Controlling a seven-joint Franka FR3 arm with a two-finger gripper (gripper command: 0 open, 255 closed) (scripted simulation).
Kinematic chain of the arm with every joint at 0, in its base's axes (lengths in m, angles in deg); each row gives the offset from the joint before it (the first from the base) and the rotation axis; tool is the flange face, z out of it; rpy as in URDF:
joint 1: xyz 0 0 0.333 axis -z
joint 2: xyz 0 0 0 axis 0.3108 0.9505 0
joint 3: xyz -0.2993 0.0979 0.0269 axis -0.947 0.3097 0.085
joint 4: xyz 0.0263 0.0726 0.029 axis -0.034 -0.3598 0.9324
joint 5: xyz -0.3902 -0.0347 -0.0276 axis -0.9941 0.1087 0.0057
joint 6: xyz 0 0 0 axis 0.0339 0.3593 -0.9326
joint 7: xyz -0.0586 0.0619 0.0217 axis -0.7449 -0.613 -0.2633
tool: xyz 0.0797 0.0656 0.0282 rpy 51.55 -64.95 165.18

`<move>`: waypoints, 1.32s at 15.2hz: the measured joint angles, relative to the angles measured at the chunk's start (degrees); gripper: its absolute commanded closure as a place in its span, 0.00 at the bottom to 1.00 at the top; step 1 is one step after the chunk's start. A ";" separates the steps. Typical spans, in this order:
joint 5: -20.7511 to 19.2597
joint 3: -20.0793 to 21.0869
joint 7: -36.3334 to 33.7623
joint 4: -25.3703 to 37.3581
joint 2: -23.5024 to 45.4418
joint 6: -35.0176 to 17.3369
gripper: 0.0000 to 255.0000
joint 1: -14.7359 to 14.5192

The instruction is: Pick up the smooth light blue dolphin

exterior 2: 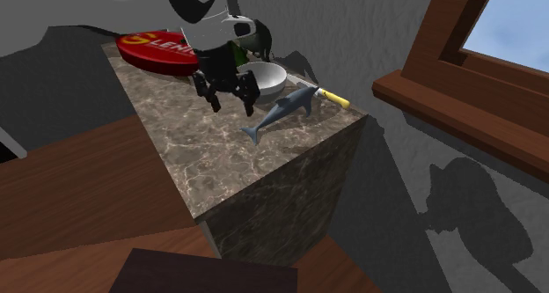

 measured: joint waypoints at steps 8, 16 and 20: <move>-1.96 -1.20 -10.71 12.77 15.34 -4.12 0.00 3.34; -2.80 -3.66 -18.64 27.37 28.91 -4.52 0.00 5.57; -3.11 -4.04 -19.57 26.79 29.52 -6.62 0.00 5.79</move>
